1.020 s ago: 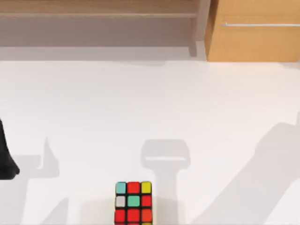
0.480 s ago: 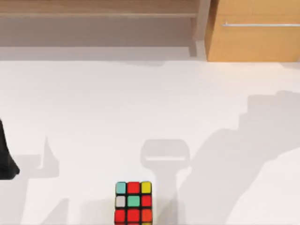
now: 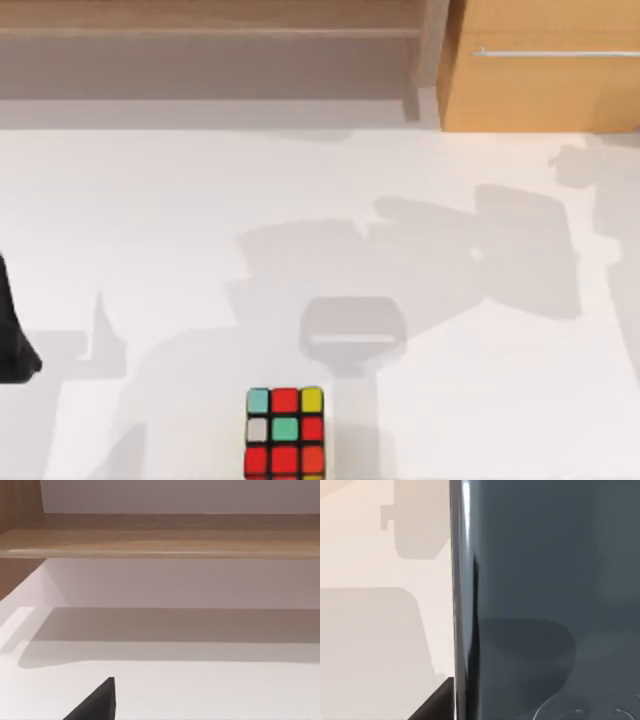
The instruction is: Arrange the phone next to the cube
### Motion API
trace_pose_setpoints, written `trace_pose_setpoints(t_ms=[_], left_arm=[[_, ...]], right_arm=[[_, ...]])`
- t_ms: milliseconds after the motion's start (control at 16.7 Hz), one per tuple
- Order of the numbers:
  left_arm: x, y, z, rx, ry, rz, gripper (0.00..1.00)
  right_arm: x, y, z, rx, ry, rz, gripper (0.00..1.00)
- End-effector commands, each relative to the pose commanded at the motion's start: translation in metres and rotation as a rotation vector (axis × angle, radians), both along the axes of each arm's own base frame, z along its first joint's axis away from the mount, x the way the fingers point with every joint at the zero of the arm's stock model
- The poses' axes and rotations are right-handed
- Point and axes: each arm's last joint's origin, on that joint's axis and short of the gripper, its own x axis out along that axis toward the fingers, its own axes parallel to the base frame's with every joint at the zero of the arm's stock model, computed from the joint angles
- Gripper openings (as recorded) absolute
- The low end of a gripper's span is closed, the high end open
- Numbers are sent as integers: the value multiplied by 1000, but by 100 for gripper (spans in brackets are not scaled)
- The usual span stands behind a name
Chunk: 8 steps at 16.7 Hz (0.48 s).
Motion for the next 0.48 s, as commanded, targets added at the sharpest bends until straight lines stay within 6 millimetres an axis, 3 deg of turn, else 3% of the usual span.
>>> trace_pose_setpoints(t_ms=[240,480], left_arm=[[0,0,0,0,0,0,100],[0,0,0,0,0,0,100]], right_arm=[[-24,67,7,58,-9,25,0],[-57,129,-5,99,48,86,0]])
